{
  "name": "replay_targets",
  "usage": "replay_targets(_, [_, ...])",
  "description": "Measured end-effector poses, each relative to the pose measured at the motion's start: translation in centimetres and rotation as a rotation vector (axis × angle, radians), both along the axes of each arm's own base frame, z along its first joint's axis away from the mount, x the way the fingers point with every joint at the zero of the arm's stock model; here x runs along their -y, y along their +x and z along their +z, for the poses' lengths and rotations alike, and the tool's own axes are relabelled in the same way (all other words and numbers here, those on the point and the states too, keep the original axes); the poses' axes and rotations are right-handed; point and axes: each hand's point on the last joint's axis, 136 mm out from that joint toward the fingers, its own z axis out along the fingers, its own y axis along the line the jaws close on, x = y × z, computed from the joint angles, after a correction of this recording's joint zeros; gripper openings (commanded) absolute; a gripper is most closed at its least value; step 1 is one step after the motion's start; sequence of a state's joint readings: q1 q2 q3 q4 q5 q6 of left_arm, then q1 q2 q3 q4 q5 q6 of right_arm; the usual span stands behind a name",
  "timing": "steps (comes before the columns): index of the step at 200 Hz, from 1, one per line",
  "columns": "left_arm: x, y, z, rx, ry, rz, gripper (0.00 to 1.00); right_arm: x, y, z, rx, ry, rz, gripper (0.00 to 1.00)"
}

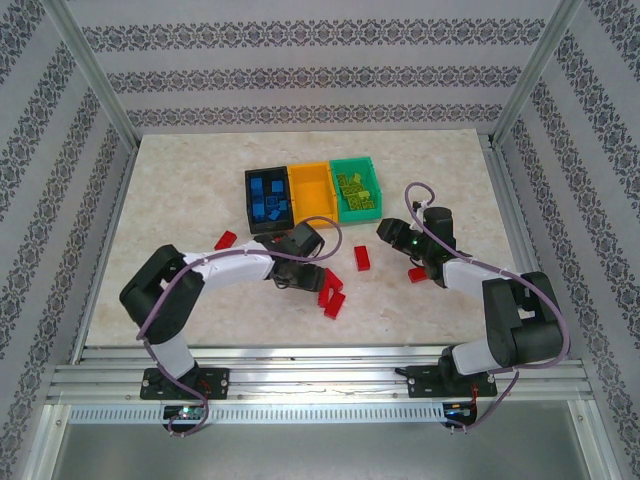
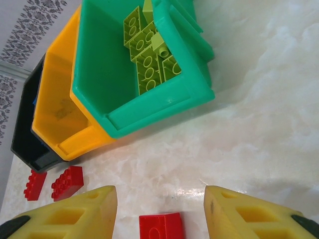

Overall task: Sort the legos into containers by color
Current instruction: Pick up the lego from the middle-left of the table, then place the lego in the container.

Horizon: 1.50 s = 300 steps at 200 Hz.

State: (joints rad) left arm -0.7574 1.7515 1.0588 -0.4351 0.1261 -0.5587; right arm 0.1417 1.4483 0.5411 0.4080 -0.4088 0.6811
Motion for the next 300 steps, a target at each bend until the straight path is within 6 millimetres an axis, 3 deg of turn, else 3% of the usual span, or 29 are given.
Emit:
replay_targets(33, [0.3, 0.2, -0.9, -0.024, 0.023, -0.003, 0.61, 0.0, 0.0, 0.0, 0.000, 0.000, 0.000, 0.50])
replay_targets(65, [0.1, 0.0, -1.0, -0.028, 0.039, 0.000, 0.42, 0.0, 0.0, 0.0, 0.000, 0.000, 0.000, 0.50])
replay_targets(108, [-0.1, 0.1, -0.8, -0.018, 0.050, 0.003, 0.27, 0.0, 0.0, 0.0, -0.001, 0.000, 0.000, 0.50])
replay_targets(152, [-0.1, 0.1, -0.4, -0.011, 0.043, 0.004, 0.26, 0.0, 0.0, -0.1, -0.004, 0.000, 0.000, 0.50])
replay_targets(192, [0.5, 0.9, 1.4, 0.027, 0.012, 0.005, 0.26, 0.0, 0.0, -0.3, -0.008, -0.001, 0.000, 0.50])
replay_targets(242, [4.6, 5.8, 7.7, 0.165, -0.089, -0.009, 0.27, 0.0, 0.0, -0.3, -0.008, 0.000, 0.000, 0.50])
replay_targets(300, [8.7, 14.8, 12.4, 0.269, -0.159, -0.008, 0.27, 0.0, 0.0, -0.3, -0.008, 0.000, 0.000, 0.50])
